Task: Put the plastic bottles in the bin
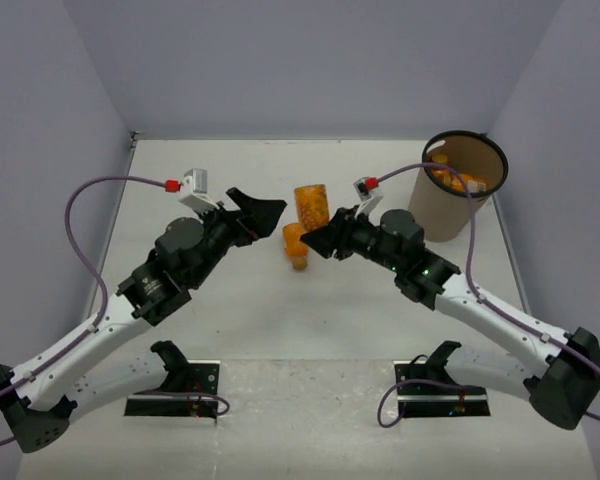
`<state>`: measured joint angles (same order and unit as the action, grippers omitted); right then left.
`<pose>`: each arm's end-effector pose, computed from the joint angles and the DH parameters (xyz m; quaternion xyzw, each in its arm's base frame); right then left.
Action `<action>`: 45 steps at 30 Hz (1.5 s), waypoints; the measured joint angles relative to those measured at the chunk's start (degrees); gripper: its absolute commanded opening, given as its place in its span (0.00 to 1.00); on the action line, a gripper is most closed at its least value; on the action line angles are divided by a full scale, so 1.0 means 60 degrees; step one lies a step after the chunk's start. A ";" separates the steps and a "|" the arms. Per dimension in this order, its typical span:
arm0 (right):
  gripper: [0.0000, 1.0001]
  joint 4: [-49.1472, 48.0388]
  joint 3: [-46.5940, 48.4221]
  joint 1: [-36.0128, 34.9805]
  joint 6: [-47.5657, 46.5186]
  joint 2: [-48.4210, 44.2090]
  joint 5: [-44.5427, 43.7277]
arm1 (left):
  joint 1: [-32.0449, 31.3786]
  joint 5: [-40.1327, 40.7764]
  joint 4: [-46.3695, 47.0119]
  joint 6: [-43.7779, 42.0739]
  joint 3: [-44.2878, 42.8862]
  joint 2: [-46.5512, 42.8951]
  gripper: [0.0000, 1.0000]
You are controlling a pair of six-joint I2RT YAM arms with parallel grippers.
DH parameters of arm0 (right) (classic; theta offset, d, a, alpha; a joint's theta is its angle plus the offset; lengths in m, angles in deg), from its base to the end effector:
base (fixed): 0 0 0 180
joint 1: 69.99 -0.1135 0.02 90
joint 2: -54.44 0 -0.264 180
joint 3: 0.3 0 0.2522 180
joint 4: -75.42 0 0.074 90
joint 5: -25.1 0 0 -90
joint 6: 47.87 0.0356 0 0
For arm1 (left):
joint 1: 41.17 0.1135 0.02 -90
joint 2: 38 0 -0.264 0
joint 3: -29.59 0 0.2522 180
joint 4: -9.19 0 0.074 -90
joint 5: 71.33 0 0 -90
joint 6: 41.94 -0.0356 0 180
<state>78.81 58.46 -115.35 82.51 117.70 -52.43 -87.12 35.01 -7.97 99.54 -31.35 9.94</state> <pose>0.1775 0.1907 0.3146 -0.1038 0.7458 0.5042 0.4228 0.1440 -0.1345 0.3584 -0.1316 0.7194 -0.4379 0.5230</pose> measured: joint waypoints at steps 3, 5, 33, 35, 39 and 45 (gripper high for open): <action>0.00 0.1927 0.0714 0.1326 -0.0525 -0.0754 -0.1177 | 0.0000 0.1162 -0.1606 -0.0117 -0.1319 0.0222 1.00; 0.00 0.3126 0.1359 0.2390 -0.0900 -0.1067 -0.1767 | 0.0011 0.1596 -0.2291 -0.0255 -0.1377 0.0084 1.00; 0.99 0.9220 0.8127 0.7118 -0.3107 0.2255 -0.4073 | -0.0393 0.0612 -0.4182 -0.0637 -0.1275 0.4503 1.00; 0.99 0.8990 0.7326 0.6492 -0.3118 0.1377 -0.3519 | -0.0477 0.0823 -0.4226 -0.0390 -0.1767 0.5249 1.00; 0.99 0.8258 0.5238 0.6200 -0.2998 -0.0725 -0.1891 | -0.0525 0.1424 -0.4266 0.0131 -0.2714 0.6717 1.00; 0.99 0.7340 0.2867 0.6076 -0.2750 -0.2320 -0.0033 | -0.0470 0.2630 -0.4925 0.0783 -0.5002 0.9235 1.00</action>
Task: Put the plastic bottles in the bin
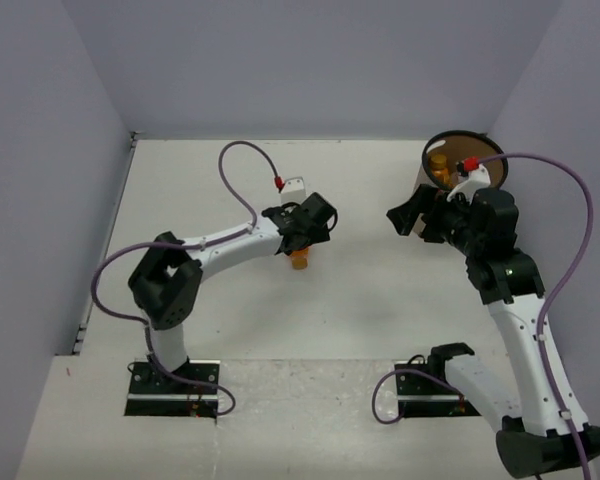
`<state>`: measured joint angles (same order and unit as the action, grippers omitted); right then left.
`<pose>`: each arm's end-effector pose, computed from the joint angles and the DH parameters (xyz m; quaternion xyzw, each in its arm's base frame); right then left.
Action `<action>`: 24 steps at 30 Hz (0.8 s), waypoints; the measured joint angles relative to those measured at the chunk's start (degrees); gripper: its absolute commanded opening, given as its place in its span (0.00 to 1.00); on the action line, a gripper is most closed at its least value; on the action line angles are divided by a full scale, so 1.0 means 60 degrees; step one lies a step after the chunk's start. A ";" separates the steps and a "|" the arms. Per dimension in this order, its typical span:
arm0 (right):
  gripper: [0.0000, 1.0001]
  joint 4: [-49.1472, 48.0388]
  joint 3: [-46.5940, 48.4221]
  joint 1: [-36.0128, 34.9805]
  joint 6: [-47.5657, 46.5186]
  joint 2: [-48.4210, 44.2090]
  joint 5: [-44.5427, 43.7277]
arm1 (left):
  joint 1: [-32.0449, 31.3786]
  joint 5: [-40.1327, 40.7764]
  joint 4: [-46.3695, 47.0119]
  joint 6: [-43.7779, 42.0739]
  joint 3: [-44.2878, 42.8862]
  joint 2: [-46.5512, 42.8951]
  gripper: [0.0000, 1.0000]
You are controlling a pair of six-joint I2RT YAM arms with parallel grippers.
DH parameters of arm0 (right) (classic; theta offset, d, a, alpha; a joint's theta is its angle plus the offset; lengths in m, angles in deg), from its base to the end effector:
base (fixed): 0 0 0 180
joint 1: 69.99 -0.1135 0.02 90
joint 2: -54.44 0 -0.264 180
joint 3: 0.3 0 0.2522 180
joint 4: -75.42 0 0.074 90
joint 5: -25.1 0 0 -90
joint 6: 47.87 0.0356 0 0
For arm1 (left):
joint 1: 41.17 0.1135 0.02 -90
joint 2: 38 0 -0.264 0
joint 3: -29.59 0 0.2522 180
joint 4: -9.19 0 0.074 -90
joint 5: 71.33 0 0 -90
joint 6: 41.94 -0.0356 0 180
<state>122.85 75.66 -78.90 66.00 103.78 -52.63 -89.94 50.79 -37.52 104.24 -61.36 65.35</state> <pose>0.1719 0.0346 0.3881 0.0464 0.8194 0.2437 0.5168 0.2652 -0.2739 0.2268 -0.1334 0.9196 -0.0405 0.3674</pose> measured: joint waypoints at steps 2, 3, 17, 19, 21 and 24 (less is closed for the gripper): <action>0.99 -0.0040 -0.0514 -0.0018 -0.0025 -0.0164 0.0361 | 0.0157 0.0153 -0.0237 0.0124 -0.0809 0.0812 1.00; 0.99 -0.0036 -0.0725 -0.0018 -0.0062 -0.0262 0.0477 | 0.0295 0.0168 -0.0375 0.0157 -0.1177 0.1220 0.99; 0.99 -0.1053 -0.1814 -0.0018 0.0080 -0.1763 0.2233 | 0.0984 0.0117 0.0437 0.0270 -0.0696 0.2164 0.00; 0.99 -0.1457 -0.2630 -0.0047 0.0200 -0.1956 0.2871 | 0.0962 0.0102 0.0484 0.0328 -0.0222 0.1727 0.00; 0.99 -0.2182 -0.3603 -0.0215 0.0514 -0.2051 0.3654 | 0.0954 0.0055 0.0517 0.0364 0.0412 0.1005 0.00; 0.99 -0.3428 -0.5031 -0.0998 0.1060 -0.1814 0.4452 | 0.0892 -0.0266 0.0783 0.0357 0.1290 -0.0586 0.00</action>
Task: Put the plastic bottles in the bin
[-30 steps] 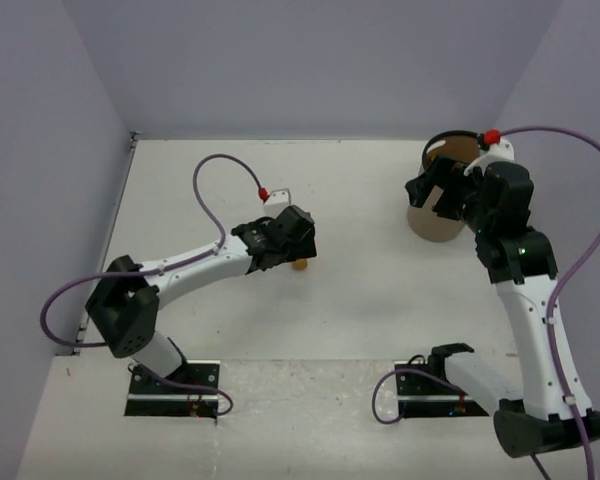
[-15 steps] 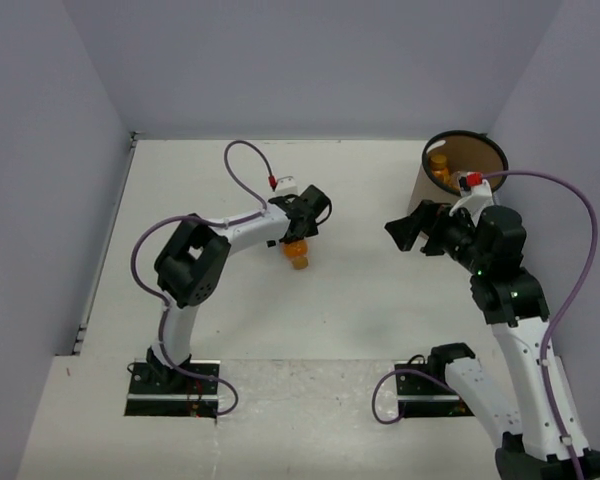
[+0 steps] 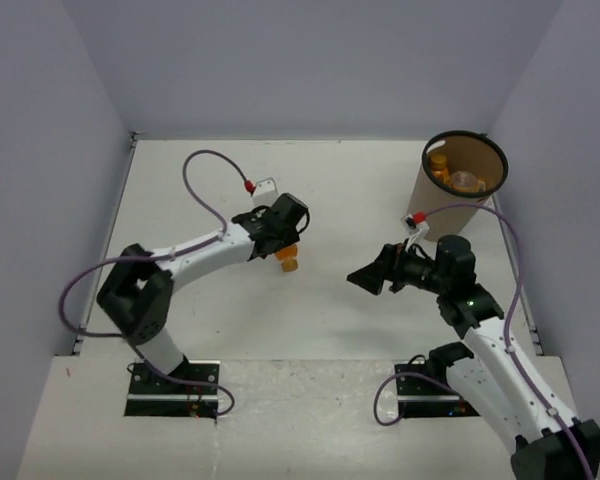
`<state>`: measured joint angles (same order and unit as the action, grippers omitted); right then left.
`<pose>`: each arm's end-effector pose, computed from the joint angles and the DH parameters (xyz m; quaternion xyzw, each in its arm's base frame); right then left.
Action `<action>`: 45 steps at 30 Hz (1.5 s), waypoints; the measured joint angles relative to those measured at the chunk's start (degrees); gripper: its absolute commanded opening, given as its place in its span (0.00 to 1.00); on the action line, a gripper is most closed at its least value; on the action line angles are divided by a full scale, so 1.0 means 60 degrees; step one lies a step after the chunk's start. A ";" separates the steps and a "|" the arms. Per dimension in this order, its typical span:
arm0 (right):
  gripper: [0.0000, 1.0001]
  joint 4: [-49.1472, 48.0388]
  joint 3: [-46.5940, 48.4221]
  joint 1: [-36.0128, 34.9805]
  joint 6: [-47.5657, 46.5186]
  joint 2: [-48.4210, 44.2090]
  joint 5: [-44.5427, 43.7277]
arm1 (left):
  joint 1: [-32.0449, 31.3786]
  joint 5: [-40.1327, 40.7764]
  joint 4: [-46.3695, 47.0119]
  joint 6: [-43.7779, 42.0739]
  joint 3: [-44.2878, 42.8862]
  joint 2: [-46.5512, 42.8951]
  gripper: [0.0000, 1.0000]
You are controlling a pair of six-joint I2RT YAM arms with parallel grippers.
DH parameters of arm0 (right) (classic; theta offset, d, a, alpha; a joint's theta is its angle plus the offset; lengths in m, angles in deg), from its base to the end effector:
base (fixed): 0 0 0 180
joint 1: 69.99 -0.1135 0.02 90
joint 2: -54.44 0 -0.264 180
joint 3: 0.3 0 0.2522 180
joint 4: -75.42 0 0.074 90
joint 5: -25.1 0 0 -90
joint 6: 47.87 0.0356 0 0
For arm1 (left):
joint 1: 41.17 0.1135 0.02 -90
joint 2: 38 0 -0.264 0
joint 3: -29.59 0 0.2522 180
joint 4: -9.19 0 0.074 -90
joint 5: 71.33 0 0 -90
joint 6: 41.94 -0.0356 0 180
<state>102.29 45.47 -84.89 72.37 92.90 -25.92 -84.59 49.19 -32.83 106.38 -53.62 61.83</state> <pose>0.1481 0.0626 0.2757 -0.0879 0.7889 0.4604 0.3974 0.2748 -0.2351 0.2121 -0.1910 0.9118 -0.0423 0.3611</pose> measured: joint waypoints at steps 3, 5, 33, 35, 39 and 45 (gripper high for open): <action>0.99 -0.1118 -0.0874 -0.1202 0.0517 0.0699 0.0058 | -0.0288 -0.0554 0.0882 0.0025 0.1009 -0.2102 0.00; 0.99 -0.1800 -0.1005 -0.1898 0.0790 0.1188 -0.0015 | -0.0586 -0.1053 0.1698 0.0106 0.1734 -0.3446 0.00; 0.63 -0.6772 -0.0131 -0.5639 0.2524 0.4484 -0.1912 | -0.2040 -0.2546 0.9708 0.0364 0.7490 -0.7974 0.00; 0.16 -0.6910 -0.0062 -0.5734 0.2594 0.4594 -0.2004 | -0.2036 -0.2419 0.9814 0.0346 0.7606 -0.8032 0.00; 0.00 -0.6907 -0.0036 -0.5799 0.3027 0.4652 -0.2222 | -0.1978 -0.1923 0.9919 0.0175 0.7686 -0.8145 0.28; 0.00 -0.6896 -0.0036 -0.5832 0.3016 0.4597 -0.2754 | -0.2047 -0.1548 0.9628 0.0095 0.7559 -0.8335 1.00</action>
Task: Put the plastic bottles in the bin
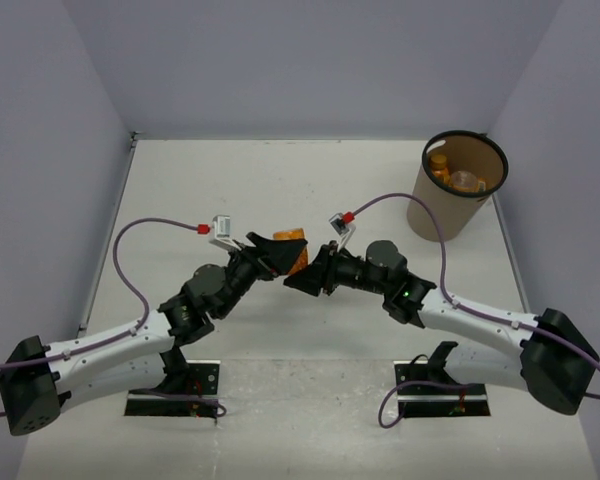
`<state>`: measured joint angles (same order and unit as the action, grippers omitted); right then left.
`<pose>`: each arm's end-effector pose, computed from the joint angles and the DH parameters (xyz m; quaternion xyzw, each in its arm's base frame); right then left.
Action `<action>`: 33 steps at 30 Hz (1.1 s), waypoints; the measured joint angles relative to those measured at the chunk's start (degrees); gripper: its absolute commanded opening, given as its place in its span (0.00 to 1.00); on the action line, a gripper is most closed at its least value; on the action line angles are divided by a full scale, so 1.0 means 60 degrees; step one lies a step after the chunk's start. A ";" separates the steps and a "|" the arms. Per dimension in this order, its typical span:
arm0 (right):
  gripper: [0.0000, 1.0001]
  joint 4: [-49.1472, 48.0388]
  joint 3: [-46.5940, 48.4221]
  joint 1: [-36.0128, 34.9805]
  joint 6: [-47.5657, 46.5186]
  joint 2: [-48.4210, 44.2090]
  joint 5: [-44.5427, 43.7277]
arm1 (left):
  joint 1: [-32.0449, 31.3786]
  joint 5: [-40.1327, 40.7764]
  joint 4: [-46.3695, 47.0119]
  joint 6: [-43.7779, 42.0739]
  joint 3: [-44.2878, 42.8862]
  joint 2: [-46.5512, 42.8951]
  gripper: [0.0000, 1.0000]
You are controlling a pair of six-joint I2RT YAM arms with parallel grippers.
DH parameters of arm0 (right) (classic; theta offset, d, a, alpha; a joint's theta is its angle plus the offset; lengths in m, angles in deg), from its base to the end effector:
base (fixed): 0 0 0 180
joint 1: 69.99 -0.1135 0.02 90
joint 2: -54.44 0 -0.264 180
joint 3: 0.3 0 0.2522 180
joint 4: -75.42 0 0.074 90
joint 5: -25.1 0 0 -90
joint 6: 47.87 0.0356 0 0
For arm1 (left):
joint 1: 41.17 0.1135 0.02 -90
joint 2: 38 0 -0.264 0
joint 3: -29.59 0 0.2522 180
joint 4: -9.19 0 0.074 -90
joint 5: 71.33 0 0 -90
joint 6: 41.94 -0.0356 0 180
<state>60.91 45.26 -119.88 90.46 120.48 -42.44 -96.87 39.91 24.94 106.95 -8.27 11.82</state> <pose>0.1541 0.2041 0.2554 -0.1403 0.7269 0.5910 0.3204 0.1252 -0.1607 0.2700 -0.1532 0.6676 -0.5358 0.4937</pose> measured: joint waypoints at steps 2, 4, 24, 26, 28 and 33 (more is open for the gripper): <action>0.00 0.0168 0.0004 0.0004 -0.0142 -0.0106 -0.0229 | -0.0044 0.0109 -0.0521 -0.0062 -0.0386 0.0069 1.00; 0.00 0.0423 0.0022 0.0004 -0.0295 -0.0240 -0.0492 | -0.0044 0.0437 -0.1457 -0.0226 -0.1096 0.0215 1.00; 0.06 0.8783 0.7275 0.9460 -0.2736 0.0521 -0.1628 | -0.0051 0.4113 -1.1978 -0.1504 -0.6750 -0.0321 1.00; 0.15 0.9293 0.7985 0.9908 -0.2918 0.1239 -0.1701 | -0.0051 0.4197 -1.2739 -0.1512 -0.6750 -0.0463 1.00; 0.25 0.9774 0.8393 1.0025 -0.3020 0.1763 -0.1851 | -0.0051 0.4288 -1.3307 -0.1534 -0.6750 -0.0634 1.00; 0.35 1.0826 0.9103 1.0058 -0.3180 0.2590 -0.2095 | -0.0051 0.4401 -1.4429 -0.1719 -0.6750 -0.1005 1.00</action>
<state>125.87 99.88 -59.53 71.38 136.02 -55.01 -97.17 66.31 -61.63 96.63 -48.77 5.79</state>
